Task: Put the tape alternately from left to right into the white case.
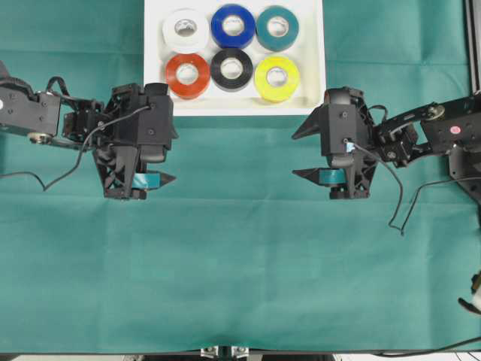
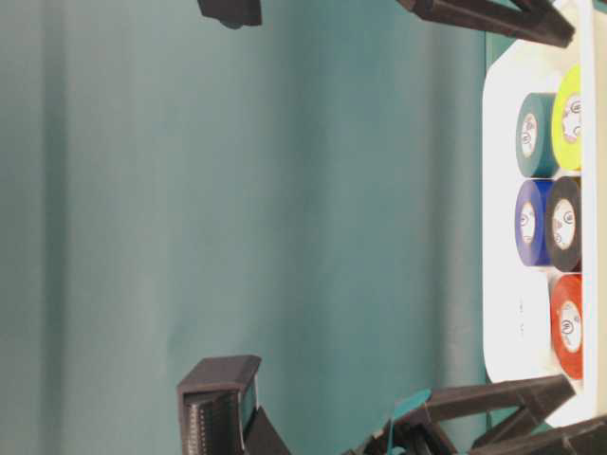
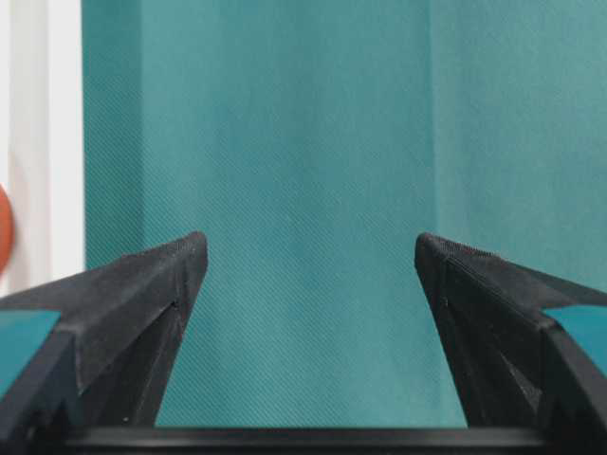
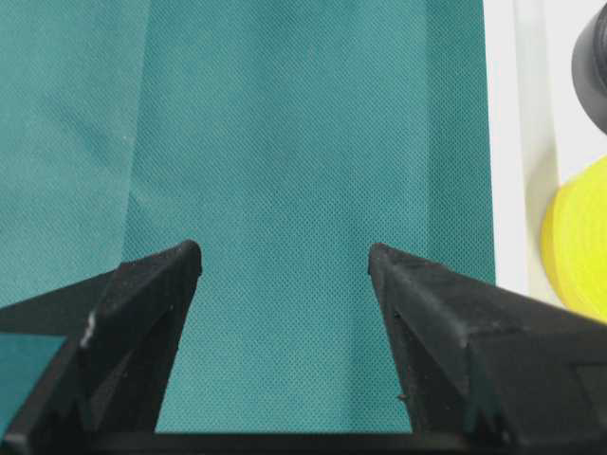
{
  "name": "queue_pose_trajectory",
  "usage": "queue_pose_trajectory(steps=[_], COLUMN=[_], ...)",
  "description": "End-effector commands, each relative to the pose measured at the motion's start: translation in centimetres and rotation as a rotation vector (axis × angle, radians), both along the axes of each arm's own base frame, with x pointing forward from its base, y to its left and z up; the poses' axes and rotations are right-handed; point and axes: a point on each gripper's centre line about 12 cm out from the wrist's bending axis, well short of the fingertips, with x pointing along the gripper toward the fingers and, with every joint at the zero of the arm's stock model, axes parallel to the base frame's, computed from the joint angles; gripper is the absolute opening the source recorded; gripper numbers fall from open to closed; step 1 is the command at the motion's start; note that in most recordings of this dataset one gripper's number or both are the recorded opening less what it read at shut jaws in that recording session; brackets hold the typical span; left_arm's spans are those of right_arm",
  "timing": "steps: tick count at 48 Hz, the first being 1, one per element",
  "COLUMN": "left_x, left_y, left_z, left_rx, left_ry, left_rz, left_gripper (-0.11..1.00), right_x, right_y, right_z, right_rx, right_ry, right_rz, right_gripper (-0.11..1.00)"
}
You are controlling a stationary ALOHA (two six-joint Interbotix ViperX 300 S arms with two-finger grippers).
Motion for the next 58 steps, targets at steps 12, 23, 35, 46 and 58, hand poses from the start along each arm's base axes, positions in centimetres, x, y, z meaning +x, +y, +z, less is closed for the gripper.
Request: queue_pose_trajectory(steps=[12,23,35,46,58], left_x=[0.1,-0.1,-0.9,-2.5,-4.5], left_y=[-0.2,-0.2,-0.2,0.0,0.1], left_z=[0.8,0.9,1.7,2.3,3.1], left_rx=[-0.005,-0.005,-0.007,-0.009,-0.008], left_ry=[-0.030,-0.033,-0.056,-0.076,-0.121], left_rz=[-0.001,-0.003,-0.003,-0.002,-0.005], left_gripper=[0.60,0.60,0.60,0.60,0.60], right_x=[0.7,0.7,0.3,-0.4,-1.6], right_y=[0.2,0.2,0.1,0.0,0.0], right_z=[0.8,0.8,1.3,1.9,3.0], right_rx=[0.006,0.007,0.005,0.006,0.009], right_ry=[-0.027,-0.027,-0.042,-0.063,-0.104], right_rz=[0.005,0.004,0.003,0.000,0.002], right_gripper=[0.78,0.78,0.78,0.78,0.78])
